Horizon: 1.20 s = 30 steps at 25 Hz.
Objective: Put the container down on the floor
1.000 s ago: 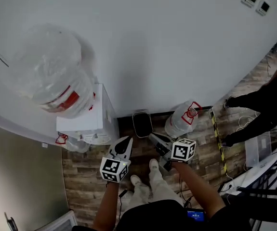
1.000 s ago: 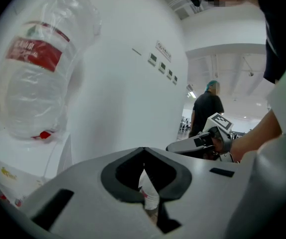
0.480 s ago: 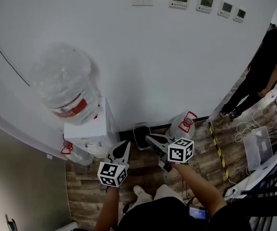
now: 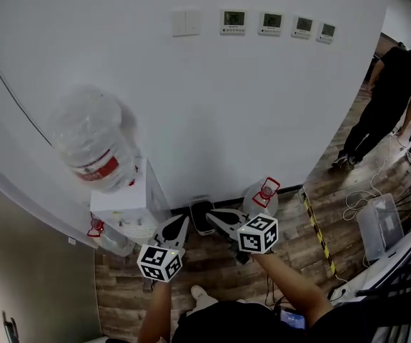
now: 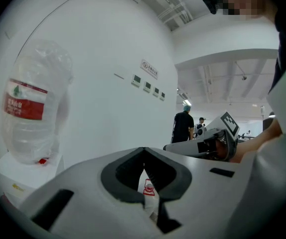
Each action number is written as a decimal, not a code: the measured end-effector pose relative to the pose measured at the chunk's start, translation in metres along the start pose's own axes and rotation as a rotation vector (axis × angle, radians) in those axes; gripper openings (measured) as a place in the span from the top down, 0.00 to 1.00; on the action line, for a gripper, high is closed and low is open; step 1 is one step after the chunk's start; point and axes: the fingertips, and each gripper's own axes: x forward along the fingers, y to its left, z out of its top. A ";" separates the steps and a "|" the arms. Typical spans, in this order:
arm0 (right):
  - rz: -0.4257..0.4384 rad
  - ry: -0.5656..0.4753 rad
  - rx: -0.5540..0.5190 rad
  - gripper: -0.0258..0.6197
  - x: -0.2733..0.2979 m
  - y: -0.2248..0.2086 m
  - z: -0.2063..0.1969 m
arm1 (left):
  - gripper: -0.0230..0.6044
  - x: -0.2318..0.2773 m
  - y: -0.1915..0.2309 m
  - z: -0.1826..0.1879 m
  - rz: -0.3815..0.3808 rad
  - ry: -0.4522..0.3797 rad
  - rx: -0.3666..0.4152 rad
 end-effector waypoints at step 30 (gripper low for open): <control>0.071 -0.163 -0.113 0.91 -0.143 0.088 0.036 | 0.93 -0.056 -0.169 0.051 0.026 -0.124 0.164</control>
